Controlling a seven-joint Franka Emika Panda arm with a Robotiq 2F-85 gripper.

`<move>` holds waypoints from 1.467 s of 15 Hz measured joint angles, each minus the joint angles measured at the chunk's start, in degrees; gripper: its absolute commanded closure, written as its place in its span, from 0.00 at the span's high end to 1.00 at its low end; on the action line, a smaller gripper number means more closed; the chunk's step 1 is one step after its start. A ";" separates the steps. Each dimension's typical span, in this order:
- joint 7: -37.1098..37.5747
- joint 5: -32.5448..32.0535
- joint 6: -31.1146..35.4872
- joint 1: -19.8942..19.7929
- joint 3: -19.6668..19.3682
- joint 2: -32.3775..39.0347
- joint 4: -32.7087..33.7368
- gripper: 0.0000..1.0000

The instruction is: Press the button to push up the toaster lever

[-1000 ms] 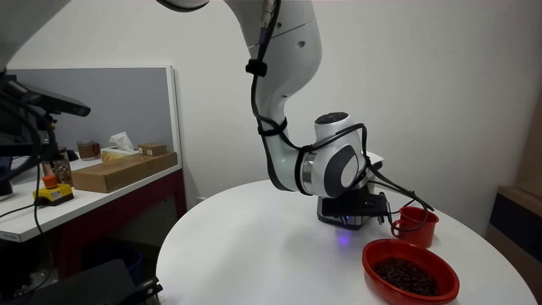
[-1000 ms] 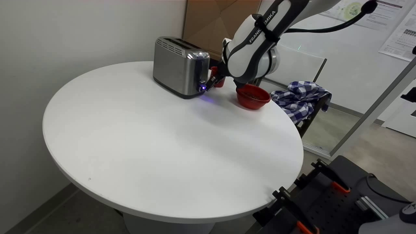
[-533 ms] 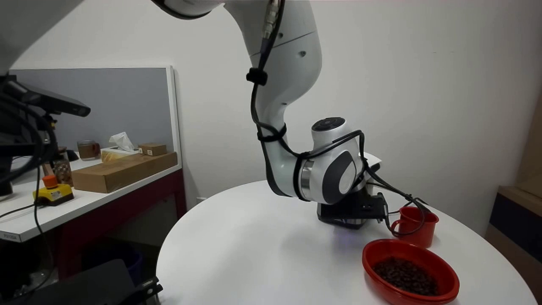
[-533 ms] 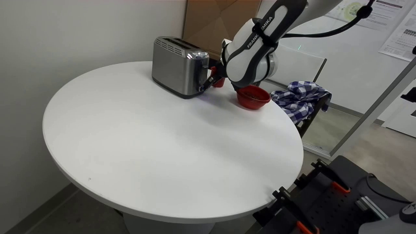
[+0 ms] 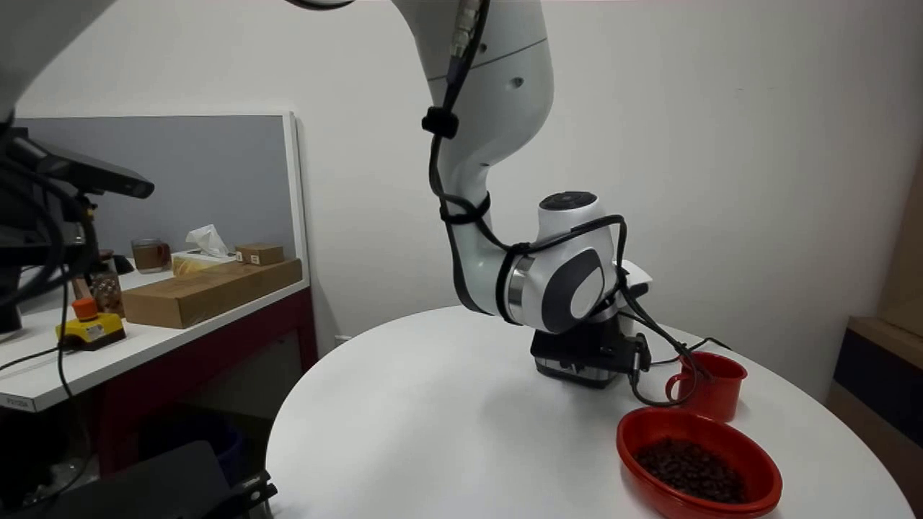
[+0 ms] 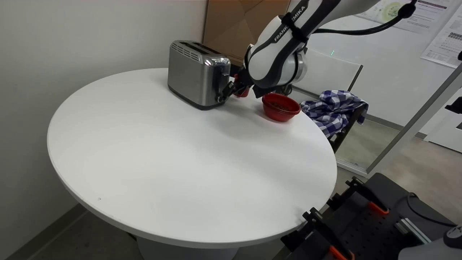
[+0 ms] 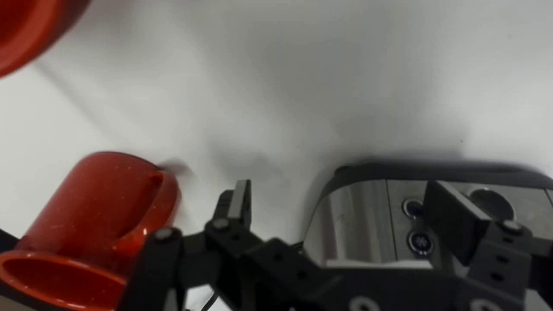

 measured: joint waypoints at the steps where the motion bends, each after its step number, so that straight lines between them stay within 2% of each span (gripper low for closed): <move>1: 0.18 1.21 -2.54 -1.82 2.43 -1.24 -0.20 1.00; 5: 0.26 9.63 -15.99 -7.22 12.06 -8.99 -2.42 1.00; 9: -0.06 19.42 -34.22 -7.99 15.81 -19.84 -5.29 1.00; 12: -0.22 22.30 -48.92 -4.59 12.44 -29.13 -7.00 1.00; 16: -0.22 19.05 -65.60 1.58 5.51 -40.51 -8.36 1.00; 19: -0.21 13.71 -72.75 4.97 2.51 -47.12 -9.52 1.00; 22: -0.21 10.69 -74.57 6.74 1.44 -51.33 -11.18 1.00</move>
